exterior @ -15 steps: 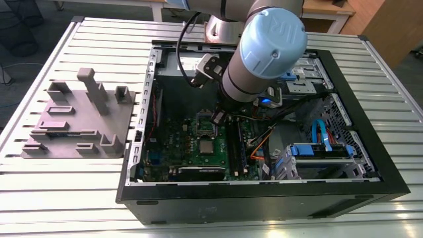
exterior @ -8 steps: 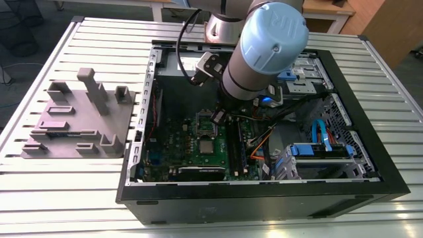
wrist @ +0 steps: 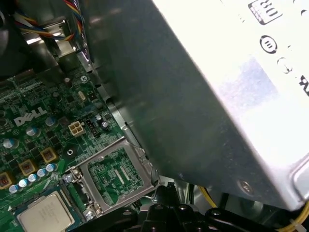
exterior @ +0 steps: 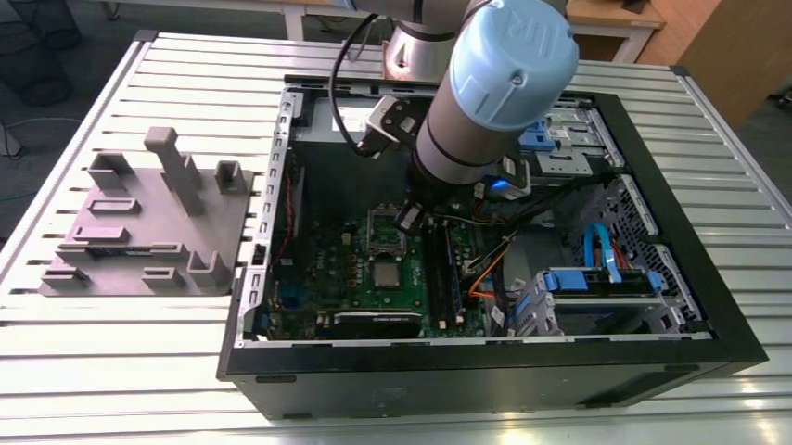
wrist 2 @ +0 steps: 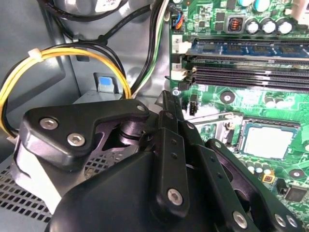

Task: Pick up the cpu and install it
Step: 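Close the cpu cover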

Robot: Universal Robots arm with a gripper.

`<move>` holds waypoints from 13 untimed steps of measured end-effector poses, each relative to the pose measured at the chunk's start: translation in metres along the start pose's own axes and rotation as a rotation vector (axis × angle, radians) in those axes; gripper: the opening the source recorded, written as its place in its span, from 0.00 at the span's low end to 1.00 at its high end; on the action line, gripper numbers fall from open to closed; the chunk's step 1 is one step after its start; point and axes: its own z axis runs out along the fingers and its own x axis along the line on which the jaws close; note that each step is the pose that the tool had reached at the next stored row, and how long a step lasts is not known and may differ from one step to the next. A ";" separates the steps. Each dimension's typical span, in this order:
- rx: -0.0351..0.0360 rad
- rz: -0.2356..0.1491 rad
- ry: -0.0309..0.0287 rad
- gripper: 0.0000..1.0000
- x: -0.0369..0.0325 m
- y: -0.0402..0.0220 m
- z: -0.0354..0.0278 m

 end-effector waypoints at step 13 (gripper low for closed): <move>0.0095 0.001 0.0150 0.11 -0.0005 0.0026 -0.0058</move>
